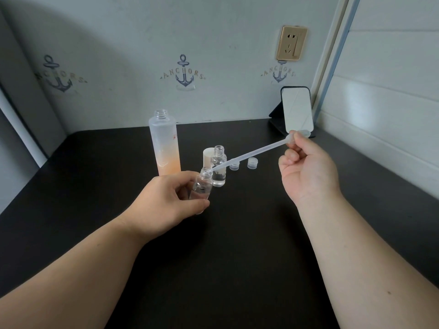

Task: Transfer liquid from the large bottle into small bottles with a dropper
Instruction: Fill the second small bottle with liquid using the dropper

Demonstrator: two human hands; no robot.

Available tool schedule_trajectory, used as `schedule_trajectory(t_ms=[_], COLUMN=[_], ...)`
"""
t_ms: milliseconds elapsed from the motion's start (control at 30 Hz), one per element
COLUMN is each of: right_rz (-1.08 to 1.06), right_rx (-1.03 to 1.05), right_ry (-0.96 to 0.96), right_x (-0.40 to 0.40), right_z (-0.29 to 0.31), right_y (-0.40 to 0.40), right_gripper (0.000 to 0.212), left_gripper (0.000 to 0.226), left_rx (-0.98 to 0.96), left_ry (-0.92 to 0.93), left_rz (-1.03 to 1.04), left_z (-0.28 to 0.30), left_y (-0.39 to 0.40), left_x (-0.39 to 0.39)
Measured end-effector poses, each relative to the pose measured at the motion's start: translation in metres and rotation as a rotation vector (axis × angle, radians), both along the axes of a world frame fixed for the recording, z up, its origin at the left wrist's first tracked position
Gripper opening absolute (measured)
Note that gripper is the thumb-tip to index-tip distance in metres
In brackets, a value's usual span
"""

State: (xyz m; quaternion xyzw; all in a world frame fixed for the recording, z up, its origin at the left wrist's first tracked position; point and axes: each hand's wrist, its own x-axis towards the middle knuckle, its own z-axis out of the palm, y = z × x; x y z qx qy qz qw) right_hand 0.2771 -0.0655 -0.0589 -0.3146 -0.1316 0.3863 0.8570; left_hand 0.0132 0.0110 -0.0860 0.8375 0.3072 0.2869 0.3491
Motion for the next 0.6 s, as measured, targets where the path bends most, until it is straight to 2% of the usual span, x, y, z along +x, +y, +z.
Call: schedule_trajectory(t_ms=[267,600], right_rz=[-0.013,0.080], right_rx=[-0.038,-0.013], right_ry=[0.014,0.021], right_x=[-0.0010,-0.0023], right_z=[-0.0022,-0.0028], right_y=[0.0005,0.0018], right_gripper=[0.009,0.021], left_gripper=[0.035,0.033], left_rx=[0.015,0.037], left_ry=[0.023,0.077], left_rz=[0.034,-0.001], left_z=[0.0012,0.0009], left_y=[-0.0002,0.0023], left_x=[0.0008,0.0014])
